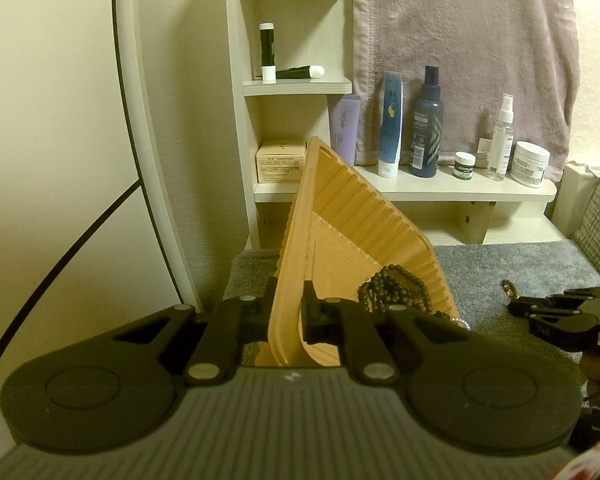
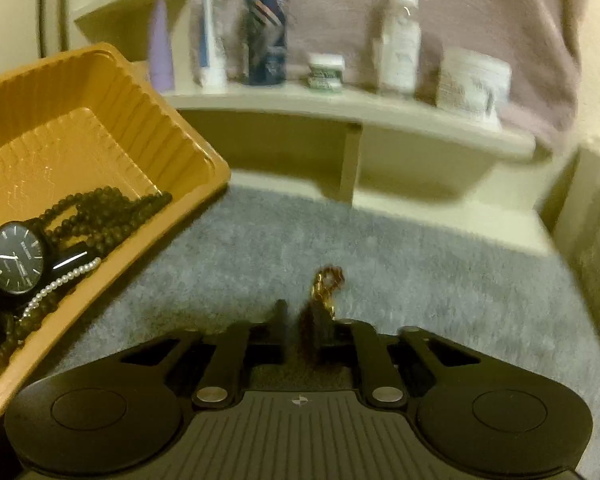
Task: Organize jewelry
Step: 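Grasp the brown bead bracelet with the right tool, then carry the bead bracelet into the orange tray and open the right tool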
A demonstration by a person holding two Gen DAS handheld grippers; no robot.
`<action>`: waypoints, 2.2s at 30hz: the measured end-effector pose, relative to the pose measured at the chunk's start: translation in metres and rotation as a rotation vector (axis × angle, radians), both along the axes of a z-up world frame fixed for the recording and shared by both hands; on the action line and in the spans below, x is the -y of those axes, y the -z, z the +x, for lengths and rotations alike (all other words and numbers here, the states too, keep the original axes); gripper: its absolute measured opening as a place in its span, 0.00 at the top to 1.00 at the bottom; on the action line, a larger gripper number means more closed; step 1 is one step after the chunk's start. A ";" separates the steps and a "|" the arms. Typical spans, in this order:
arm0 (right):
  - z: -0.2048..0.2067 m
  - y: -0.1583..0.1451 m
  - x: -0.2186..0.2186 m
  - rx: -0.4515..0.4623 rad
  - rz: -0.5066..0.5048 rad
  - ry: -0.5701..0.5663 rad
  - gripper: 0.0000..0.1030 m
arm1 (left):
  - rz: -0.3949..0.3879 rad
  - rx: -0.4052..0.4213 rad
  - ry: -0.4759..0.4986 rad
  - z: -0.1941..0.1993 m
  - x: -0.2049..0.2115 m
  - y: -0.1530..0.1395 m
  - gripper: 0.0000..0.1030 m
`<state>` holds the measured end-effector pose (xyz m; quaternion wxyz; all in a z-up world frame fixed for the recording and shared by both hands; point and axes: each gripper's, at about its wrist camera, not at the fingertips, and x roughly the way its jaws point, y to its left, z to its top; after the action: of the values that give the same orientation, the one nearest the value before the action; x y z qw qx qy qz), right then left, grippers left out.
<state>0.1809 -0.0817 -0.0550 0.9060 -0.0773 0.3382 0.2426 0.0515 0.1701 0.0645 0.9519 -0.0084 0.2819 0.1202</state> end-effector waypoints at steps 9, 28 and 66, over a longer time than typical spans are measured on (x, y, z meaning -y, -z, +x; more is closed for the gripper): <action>0.002 -0.002 0.009 -0.023 0.058 0.048 0.96 | 0.000 -0.001 0.001 0.000 -0.001 0.001 0.91; -0.013 -0.076 0.023 0.132 0.111 -0.019 0.96 | -0.005 -0.002 0.004 -0.001 -0.004 0.002 0.91; -0.036 -0.132 -0.107 0.126 0.163 -0.383 0.96 | -0.247 -0.009 0.007 -0.011 -0.065 0.027 0.91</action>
<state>0.1448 0.0257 0.0770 0.8659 -0.0815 0.2393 0.4317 0.0407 0.2346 0.0380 0.9427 -0.1241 0.2989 0.0810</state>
